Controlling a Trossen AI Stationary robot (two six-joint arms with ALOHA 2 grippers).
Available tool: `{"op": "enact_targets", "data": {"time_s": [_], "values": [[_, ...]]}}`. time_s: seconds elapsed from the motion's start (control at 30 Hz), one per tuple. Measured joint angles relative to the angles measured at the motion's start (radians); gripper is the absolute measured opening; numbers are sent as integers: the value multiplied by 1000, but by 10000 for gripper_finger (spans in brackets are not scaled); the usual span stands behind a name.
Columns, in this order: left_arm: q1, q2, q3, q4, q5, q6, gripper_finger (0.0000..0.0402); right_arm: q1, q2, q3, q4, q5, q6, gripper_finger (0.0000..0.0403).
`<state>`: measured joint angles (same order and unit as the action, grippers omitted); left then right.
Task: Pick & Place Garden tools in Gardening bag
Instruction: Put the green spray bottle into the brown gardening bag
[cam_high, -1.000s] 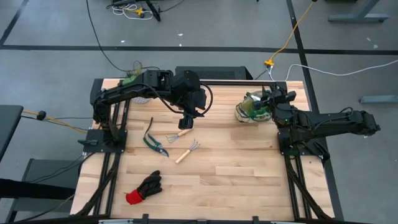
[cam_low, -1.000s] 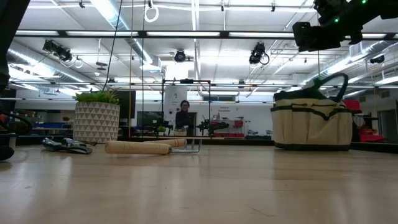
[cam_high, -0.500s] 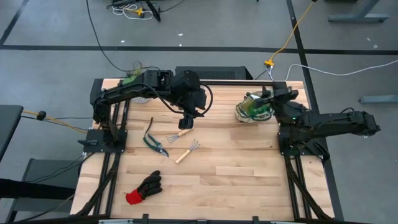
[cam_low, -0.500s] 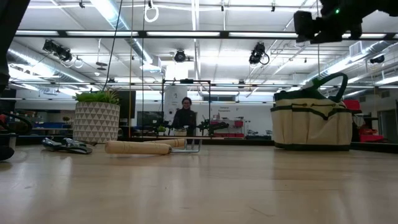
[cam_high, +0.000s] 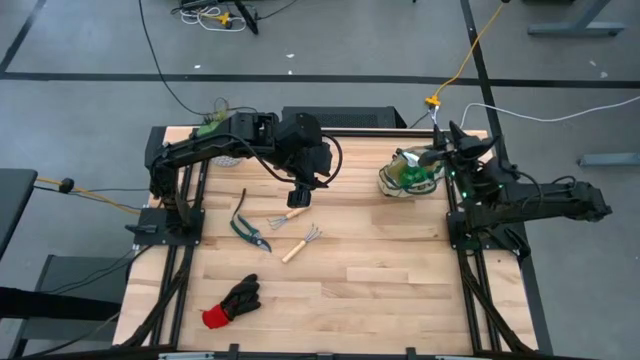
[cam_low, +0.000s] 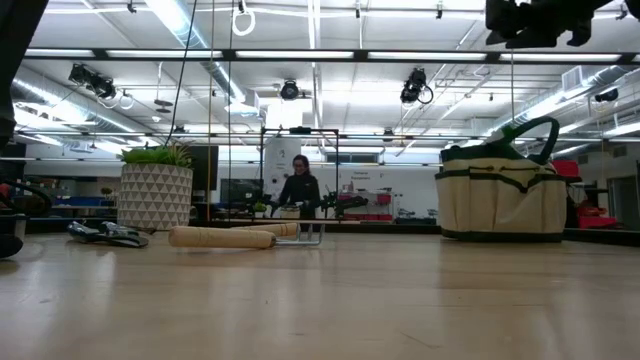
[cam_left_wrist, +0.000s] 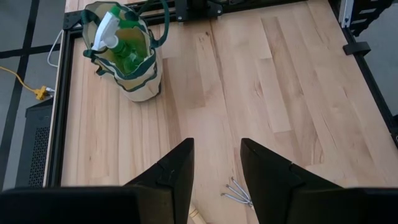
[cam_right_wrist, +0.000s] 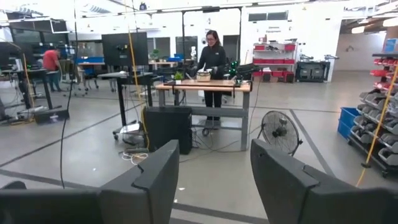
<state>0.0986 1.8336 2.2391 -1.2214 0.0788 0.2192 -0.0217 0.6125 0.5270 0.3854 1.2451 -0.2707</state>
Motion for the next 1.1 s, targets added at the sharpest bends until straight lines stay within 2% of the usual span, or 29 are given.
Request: {"op": "enact_targets", "data": {"time_s": [0.2, 0.4, 0.6, 0.77, 0.93, 1.1], "values": [[0, 0, 0, 30, 0, 0, 140, 0, 0, 25, 16, -8, -1, 199], [0, 0, 0, 42, 0, 0, 140, 0, 8, 142, -48, -54, -34, 199], [0, 0, 0, 42, 0, 0, 140, 0, 22, 294, -309, -149, 62, 199], [0, 0, 0, 42, 0, 1, 140, 0, 39, 395, -522, -305, 179, 199], [0, 0, 0, 42, 0, 2, 140, -1, 74, 474, -730, -423, 303, 199], [0, 0, 0, 41, 0, 2, 140, -11, 115, 516, -862, -500, 398, 199]]}}
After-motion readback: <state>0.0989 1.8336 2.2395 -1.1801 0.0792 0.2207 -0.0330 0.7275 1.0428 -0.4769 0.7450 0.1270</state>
